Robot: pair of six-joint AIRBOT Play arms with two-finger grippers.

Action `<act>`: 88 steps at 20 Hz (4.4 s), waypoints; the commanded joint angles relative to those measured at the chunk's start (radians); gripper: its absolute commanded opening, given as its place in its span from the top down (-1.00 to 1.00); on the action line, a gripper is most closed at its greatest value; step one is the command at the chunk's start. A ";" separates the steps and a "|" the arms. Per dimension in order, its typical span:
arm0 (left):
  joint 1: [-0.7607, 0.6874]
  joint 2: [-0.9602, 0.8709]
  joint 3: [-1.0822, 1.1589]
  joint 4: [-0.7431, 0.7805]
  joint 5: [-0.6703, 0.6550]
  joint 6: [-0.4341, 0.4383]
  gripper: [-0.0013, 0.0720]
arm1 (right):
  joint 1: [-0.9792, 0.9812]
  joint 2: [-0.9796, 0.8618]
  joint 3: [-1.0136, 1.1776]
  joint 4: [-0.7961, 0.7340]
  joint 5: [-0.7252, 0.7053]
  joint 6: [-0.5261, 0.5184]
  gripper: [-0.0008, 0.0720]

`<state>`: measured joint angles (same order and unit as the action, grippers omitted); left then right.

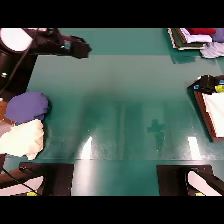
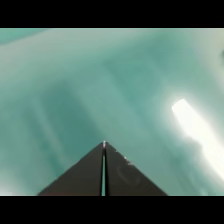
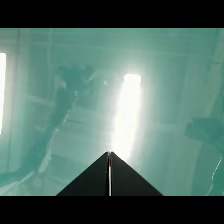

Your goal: Fold the shirts.

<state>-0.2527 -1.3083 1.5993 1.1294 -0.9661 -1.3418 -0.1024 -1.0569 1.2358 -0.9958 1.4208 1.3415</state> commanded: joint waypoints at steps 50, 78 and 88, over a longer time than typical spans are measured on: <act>-0.409 0.016 -0.322 0.003 -0.179 -0.021 -0.60 | 0.001 0.001 0.434 0.001 -0.204 0.001 0.93; 0.037 -0.322 -0.183 -0.186 -0.069 0.068 0.88 | 0.032 -0.122 -0.056 0.005 0.063 0.002 0.91; 0.036 -0.286 -0.170 -0.163 -0.094 0.068 0.88 | 0.207 -0.319 -0.527 0.245 -0.205 -0.120 -0.23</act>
<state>-0.2173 -1.5974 1.4265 0.9585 -1.0447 -1.2743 0.0254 -1.3132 0.7628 -0.7929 1.3003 1.2564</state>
